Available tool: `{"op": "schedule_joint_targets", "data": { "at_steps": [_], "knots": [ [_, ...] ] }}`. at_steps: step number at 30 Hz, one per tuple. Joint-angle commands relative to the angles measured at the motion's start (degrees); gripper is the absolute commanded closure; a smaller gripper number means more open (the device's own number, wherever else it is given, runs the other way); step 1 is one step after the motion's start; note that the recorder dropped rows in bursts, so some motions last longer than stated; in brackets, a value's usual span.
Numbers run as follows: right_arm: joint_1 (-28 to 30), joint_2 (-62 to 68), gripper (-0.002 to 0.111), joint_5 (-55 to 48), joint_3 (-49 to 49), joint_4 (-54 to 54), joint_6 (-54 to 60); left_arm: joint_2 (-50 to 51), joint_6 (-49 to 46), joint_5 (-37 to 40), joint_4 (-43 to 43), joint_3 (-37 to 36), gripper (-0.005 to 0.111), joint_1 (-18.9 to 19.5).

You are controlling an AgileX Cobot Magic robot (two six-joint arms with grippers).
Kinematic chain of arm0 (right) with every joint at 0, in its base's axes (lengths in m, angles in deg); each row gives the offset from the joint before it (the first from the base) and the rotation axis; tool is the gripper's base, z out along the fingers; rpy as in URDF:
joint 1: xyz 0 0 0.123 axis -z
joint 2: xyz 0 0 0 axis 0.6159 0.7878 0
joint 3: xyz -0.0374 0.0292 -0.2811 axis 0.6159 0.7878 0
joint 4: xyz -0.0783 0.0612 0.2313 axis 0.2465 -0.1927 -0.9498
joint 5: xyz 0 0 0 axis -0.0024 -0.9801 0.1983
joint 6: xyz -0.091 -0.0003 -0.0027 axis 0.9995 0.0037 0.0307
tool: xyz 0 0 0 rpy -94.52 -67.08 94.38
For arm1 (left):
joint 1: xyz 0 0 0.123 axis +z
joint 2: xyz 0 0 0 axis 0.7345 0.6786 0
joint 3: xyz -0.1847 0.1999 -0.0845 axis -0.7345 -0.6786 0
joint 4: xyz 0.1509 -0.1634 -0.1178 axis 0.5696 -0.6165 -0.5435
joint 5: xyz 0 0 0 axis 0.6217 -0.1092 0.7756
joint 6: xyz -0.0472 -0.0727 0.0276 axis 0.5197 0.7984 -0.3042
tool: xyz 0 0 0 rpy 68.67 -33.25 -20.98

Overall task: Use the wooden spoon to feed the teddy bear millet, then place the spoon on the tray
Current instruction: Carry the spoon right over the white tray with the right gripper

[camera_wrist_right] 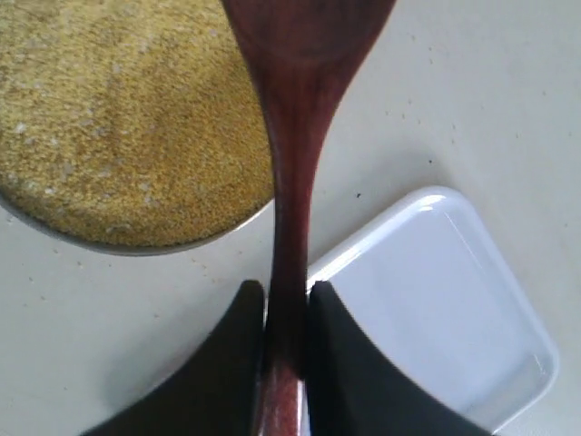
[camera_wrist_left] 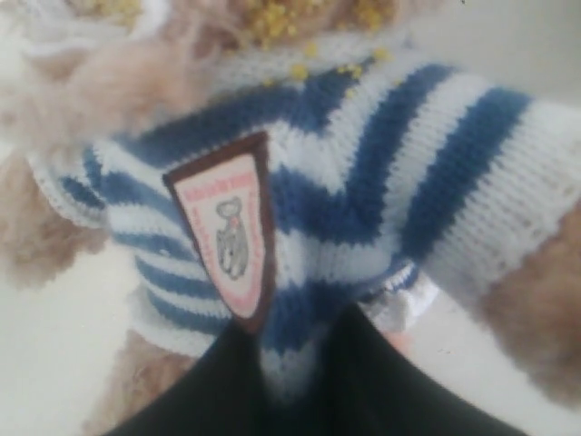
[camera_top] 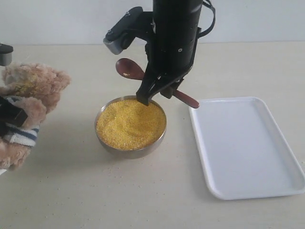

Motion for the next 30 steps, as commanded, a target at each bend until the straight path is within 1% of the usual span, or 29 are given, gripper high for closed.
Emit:
{"op": "schedule_joint_targets", "data": {
  "at_steps": [1,5,12,18,22,24,28,30],
  "knots": [
    [2.5,-0.8,0.109,-1.7,-0.3,-0.8,-0.3,-0.3,-4.6,-1.4,-4.8,0.3,0.103,2.6],
    [4.7,-0.8,0.109,-1.8,-0.3,-2.6,-0.5,-0.2,-5.6,-1.8,-5.9,0.3,0.103,5.1],
    [8.5,-0.8,0.109,-2.2,-0.3,-6.2,-0.7,-0.2,-5.6,-3.0,-5.9,0.3,0.103,7.7],
    [11.4,-0.8,0.109,-2.7,-0.3,-7.3,-4.7,1.6,-5.4,-3.7,-6.4,0.3,0.103,10.1],
    [12.2,-0.8,0.109,-2.9,-0.2,-7.3,-6.0,4.6,-5.4,-5.0,-6.6,0.3,0.103,10.5],
    [12.5,-0.8,0.109,-2.9,-0.2,-7.3,-7.1,6.4,-5.4,-6.9,-6.6,0.3,0.103,10.5],
    [14.4,-0.8,0.109,-1.6,4.2,-7.3,-8.1,8.7,-5.4,-7.4,-6.7,0.3,0.103,10.5],
    [15.1,-0.8,0.109,0.9,8.6,-7.7,-8.2,9.6,-5.4,-8.5,-7.0,0.3,0.103,10.5]
  ]
}}
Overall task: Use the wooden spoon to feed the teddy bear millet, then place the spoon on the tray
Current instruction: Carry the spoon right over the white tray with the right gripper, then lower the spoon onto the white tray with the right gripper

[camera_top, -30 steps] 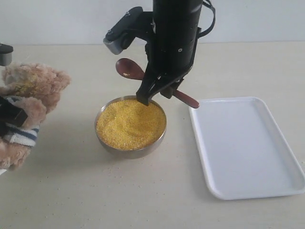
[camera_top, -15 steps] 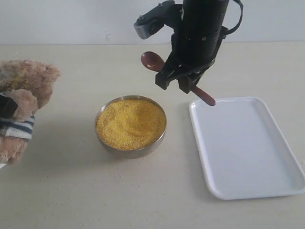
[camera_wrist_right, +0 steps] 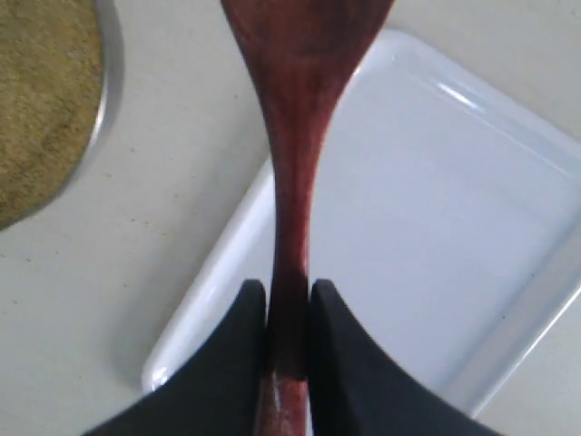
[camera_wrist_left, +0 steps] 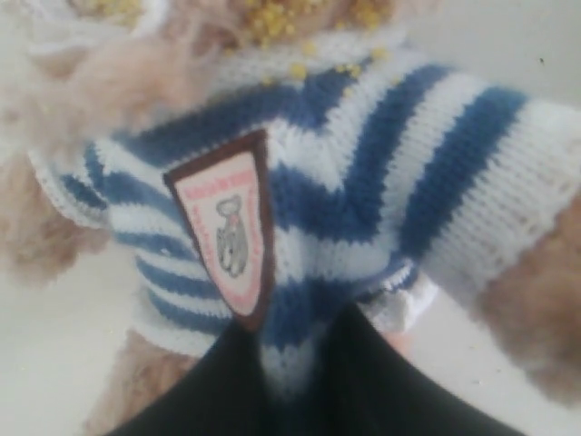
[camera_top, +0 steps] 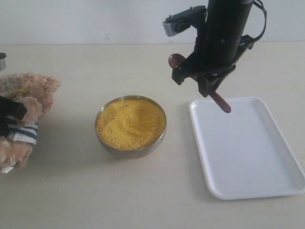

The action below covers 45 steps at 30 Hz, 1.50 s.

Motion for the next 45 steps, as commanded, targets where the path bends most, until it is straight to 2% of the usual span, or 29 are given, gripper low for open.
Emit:
{"op": "schedule_joint_targets", "data": {
  "at_steps": [1,12,21,29,37,45],
  "knots": [
    [1.2,-0.5,0.109,4.1,5.8,-0.4,-0.4,1.0,0.0,-2.1,-0.9,0.3,0.103,0.1],
    [1.2,-0.5,0.109,9.0,13.8,-0.4,-2.9,2.6,-0.3,-2.2,-3.1,0.3,0.103,2.7],
    [4.5,-0.5,0.109,9.1,13.8,-4.0,-3.0,2.7,-1.3,-2.6,-4.1,0.3,0.103,2.7],
    [4.8,-0.5,0.109,13.8,19.3,-3.0,-2.9,5.0,-1.3,-2.6,-4.1,0.3,0.103,2.7],
    [9.1,-0.5,0.109,13.4,23.6,-7.1,-0.7,5.0,-1.3,-2.9,-4.3,0.3,0.103,2.7],
    [9.2,-0.5,0.109,15.2,26.4,-8.1,0.2,5.0,-1.3,-3.1,-4.3,0.3,0.103,2.7]
  ]
}}
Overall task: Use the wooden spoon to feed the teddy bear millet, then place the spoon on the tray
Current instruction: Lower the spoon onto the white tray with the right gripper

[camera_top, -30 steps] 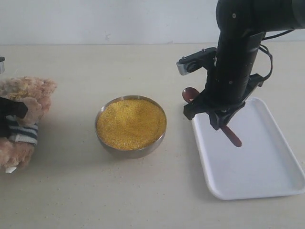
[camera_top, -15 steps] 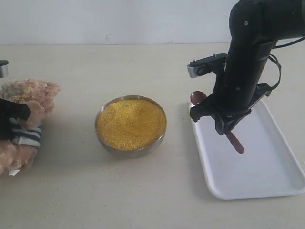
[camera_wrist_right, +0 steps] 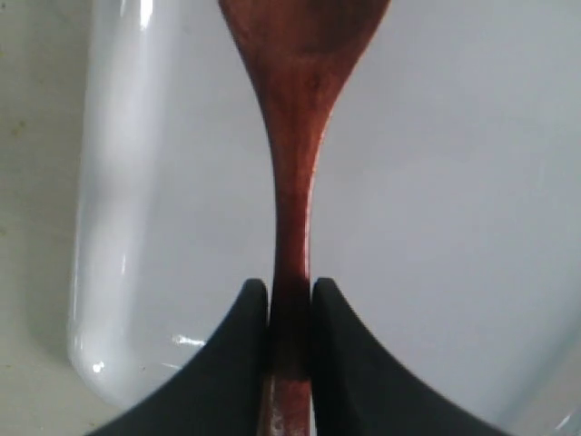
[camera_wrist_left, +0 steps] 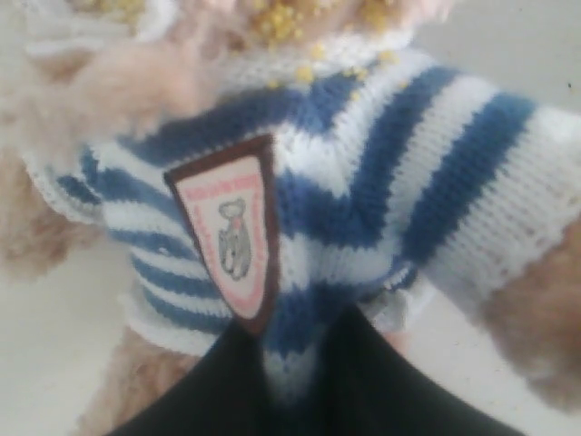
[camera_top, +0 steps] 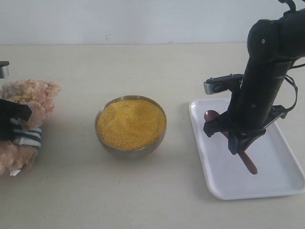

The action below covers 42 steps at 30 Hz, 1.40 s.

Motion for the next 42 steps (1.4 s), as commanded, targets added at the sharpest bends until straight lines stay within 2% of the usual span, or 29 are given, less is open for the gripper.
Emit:
{"op": "schedule_joint_targets", "data": {
  "at_steps": [1,42],
  "knots": [
    [0.5,-0.5,0.109,1.4,2.0,-0.2,0.7,0.1,-0.3,-0.6,-0.6,0.3,0.103,0.1],
    [0.5,-0.5,0.109,5.6,2.9,1.1,-0.9,0.1,-0.3,-2.2,-0.4,0.3,0.103,0.1]
  ]
}}
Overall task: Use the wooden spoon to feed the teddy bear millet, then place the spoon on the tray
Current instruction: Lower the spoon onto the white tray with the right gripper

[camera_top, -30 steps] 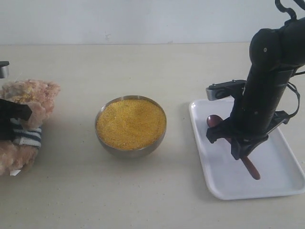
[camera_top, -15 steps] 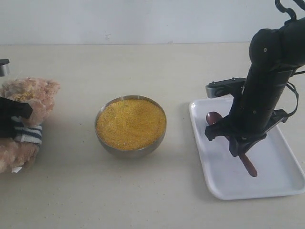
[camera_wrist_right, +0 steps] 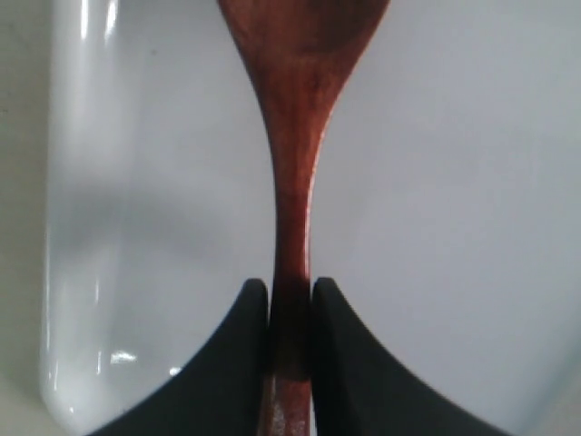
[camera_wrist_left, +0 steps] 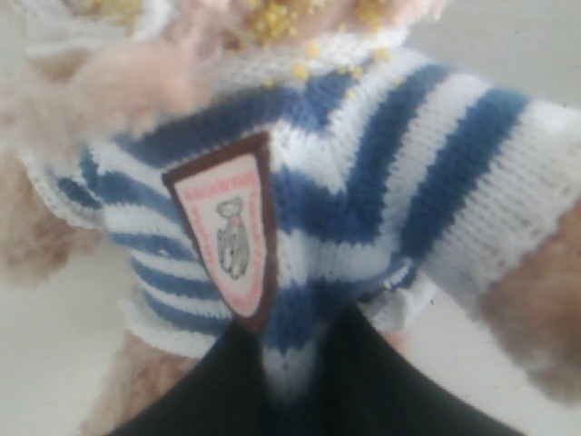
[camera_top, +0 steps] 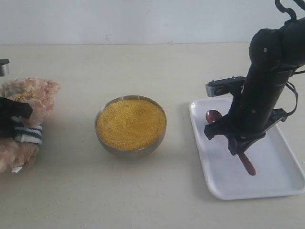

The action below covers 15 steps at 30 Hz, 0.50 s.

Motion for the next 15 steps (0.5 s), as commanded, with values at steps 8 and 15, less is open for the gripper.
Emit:
{"op": "schedule_joint_targets", "data": {
  "at_steps": [8,15],
  "knots": [
    [0.3,-0.5,0.109,0.5,0.3,0.7,0.1,0.1,-0.3,-0.8,-0.2,0.3,0.103,0.1],
    [0.3,-0.5,0.105,0.3,0.3,0.7,-1.0,0.1,-0.3,-0.7,-0.5,0.3,0.103,0.1]
  ]
}}
